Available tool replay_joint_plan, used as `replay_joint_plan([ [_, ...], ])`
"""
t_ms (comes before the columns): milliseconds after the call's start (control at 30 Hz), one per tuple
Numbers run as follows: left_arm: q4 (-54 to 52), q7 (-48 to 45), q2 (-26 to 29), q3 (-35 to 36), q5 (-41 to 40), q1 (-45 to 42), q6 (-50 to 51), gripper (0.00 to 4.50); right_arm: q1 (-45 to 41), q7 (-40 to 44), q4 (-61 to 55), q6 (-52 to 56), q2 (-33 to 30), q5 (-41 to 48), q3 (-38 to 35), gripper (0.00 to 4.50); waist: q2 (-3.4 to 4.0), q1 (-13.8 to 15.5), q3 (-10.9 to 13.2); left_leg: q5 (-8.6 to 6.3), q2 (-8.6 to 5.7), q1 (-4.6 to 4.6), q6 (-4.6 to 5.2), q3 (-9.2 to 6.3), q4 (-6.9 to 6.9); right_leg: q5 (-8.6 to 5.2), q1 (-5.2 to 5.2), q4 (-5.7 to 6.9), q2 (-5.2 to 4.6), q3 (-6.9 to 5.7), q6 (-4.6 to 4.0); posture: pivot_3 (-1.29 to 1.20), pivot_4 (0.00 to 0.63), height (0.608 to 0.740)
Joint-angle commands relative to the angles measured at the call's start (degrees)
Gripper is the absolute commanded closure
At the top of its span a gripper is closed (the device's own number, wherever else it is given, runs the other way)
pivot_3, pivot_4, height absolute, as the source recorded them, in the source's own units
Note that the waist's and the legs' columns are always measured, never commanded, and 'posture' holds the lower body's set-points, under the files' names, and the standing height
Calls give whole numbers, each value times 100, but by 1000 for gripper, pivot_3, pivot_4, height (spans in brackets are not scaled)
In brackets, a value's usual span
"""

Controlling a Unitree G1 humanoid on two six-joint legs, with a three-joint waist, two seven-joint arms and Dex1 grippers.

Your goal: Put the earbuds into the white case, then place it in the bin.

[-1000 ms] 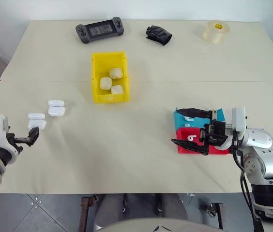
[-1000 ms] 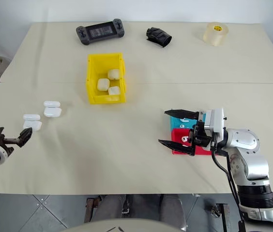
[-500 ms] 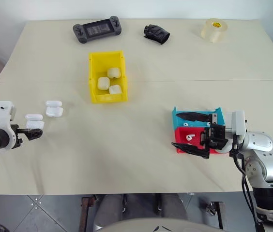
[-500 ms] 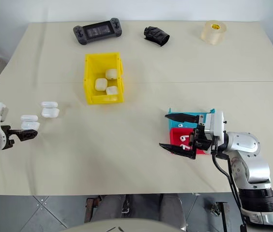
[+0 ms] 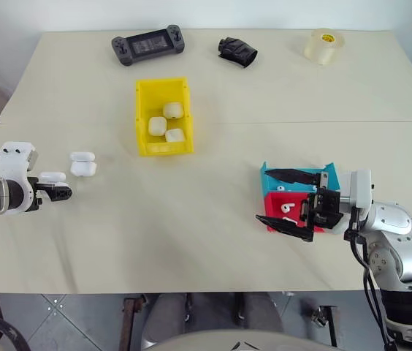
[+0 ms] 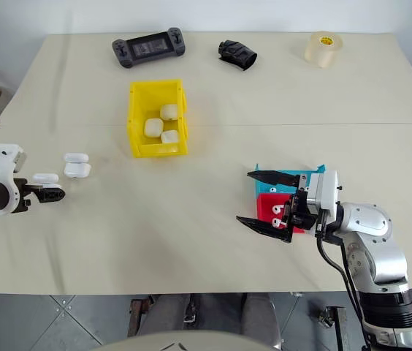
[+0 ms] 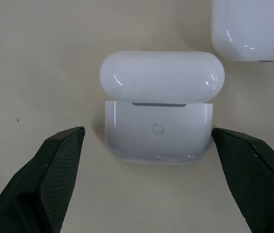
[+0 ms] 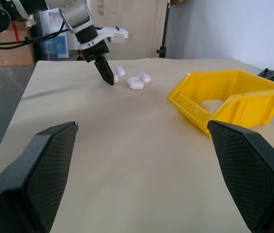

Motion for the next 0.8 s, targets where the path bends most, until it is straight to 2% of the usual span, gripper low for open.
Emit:
replay_joint_plan([
  [33, 66, 9, -108, -72, 174, -50, 56, 38, 0, -48, -255, -75, 41, 61, 3, 0, 0, 8, 0, 1, 0, 0, 1, 0, 2, 0, 0, 3, -2, 1, 0, 0, 150, 740],
  [133, 0, -60, -77, -104, 180, -27, 156, 578, 9, -72, -271, -72, 44, 64, 7, 0, 0, -3, 0, 4, 0, 2, 0, 1, 4, 0, 0, 8, -2, 5, 0, 0, 150, 740],
  [267, -58, -147, 7, -69, 203, 56, 187, 1757, -14, -116, -253, -80, 58, 49, 28, 0, 0, -11, 0, 4, 1, 4, 0, 3, 2, -1, -3, 12, -2, 10, -1, 0, 150, 740],
  [500, -369, -264, -33, 483, 176, 398, -276, 1763, -16, -136, -229, -81, 25, 37, 21, 0, 0, -21, 0, 4, 7, 4, 0, 4, 1, -1, -5, 13, -1, 12, -2, 0, 150, 740],
  [600, -1021, -887, -52, 1218, -23, 1254, -1323, 1763, -3, -119, -225, -28, -95, 63, -90, 0, -1, -90, 0, 4, 11, 3, 0, 8, -2, -1, -8, 9, -2, 15, -3, 0, 150, 740],
  [733, -1598, -1904, -412, 2010, -274, 2196, -3013, 1763, 39, -109, -172, 30, -232, 132, -254, 0, -6, -119, -1, 2, 10, -4, 2, 5, -5, -2, -9, -3, -8, 11, -3, 0, 150, 740],
  [800, -1902, -2574, -784, 2262, -380, 2591, -4316, 1763, 92, -28, -79, -6, -337, 74, -322, 0, -6, -110, -1, 2, 10, -4, 3, 5, -6, -2, -4, -15, -9, 9, -3, 0, 150, 740],
])
